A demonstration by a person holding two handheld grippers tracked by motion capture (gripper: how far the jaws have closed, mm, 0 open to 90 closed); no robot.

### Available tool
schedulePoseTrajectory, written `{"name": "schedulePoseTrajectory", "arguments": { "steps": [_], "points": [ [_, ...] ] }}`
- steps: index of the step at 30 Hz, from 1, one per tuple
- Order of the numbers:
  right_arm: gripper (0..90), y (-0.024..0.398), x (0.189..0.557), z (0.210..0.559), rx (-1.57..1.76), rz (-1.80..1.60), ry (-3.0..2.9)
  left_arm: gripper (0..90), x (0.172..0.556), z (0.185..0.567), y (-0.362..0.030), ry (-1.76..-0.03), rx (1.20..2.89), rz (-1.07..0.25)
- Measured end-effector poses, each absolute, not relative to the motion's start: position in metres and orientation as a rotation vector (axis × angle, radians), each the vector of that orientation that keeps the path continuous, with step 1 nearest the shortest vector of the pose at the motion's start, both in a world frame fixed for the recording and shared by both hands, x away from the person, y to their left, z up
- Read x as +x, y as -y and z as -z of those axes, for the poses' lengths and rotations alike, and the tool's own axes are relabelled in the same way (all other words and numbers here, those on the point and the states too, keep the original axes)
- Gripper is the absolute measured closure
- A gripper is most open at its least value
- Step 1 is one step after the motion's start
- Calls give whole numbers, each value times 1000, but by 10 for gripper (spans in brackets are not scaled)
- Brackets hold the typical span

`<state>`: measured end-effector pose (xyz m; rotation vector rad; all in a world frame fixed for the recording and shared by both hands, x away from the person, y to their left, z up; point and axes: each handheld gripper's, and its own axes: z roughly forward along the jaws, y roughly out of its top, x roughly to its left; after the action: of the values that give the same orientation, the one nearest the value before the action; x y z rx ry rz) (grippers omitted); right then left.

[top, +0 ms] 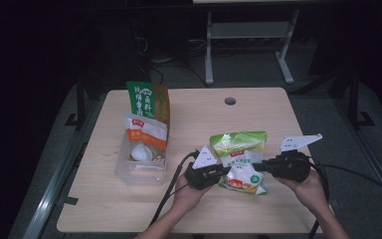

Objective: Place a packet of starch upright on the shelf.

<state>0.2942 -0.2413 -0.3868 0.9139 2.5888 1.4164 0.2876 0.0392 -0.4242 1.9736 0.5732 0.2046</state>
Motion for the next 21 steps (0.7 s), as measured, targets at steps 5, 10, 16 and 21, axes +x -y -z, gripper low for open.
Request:
{"name": "schedulePoseTrajectory", "arguments": {
  "steps": [5, 10, 16, 21],
  "points": [
    [795, 236, 297, 396, 922, -1376, -2639, 829, 284, 422, -31, -517, 2015, -250],
    [753, 234, 297, 400, 911, -1346, -2681, 829, 284, 422, -31, -521, 2016, -244],
    [853, 233, 297, 398, 931, -1330, -2679, 806, 284, 422, -34, -533, 2008, -226],
    [876, 232, 296, 395, 930, -1340, -2649, 750, 283, 421, -42, -526, 2020, -242]
  ]
}}
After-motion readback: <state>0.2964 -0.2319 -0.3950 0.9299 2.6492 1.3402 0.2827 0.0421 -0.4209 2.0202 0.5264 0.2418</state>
